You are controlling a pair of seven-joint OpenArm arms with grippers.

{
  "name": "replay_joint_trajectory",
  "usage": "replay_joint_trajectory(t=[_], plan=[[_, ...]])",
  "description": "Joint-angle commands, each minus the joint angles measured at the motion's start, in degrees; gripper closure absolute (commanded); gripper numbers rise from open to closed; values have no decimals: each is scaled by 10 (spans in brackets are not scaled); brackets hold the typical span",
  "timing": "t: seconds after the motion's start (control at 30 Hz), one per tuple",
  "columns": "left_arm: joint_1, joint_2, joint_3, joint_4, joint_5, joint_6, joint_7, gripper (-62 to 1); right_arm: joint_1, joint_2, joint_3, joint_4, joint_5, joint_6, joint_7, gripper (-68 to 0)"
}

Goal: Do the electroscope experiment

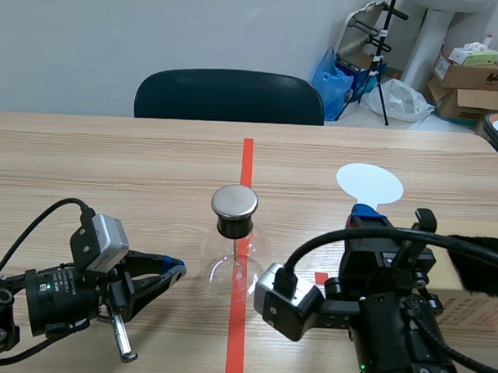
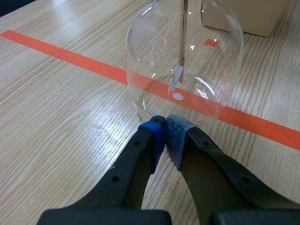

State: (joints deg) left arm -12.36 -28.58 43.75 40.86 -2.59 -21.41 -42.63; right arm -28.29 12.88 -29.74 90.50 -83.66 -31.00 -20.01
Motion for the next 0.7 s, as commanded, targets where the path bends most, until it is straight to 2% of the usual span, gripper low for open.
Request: replay_joint_trajectory(t=[0.0,0.2,0.67], plan=[[-2,1,-6,12,-5,-1,-8,-30,7,6,2,13,0,-6,-2,-17],[-2,1,-6,12,-5,-1,-8,-30,7,6,2,13,0,-6,36,-17],[-2,0,-6,12,-6,-1,-8,-30,7,6,2,13,0,-6,214,-17]])
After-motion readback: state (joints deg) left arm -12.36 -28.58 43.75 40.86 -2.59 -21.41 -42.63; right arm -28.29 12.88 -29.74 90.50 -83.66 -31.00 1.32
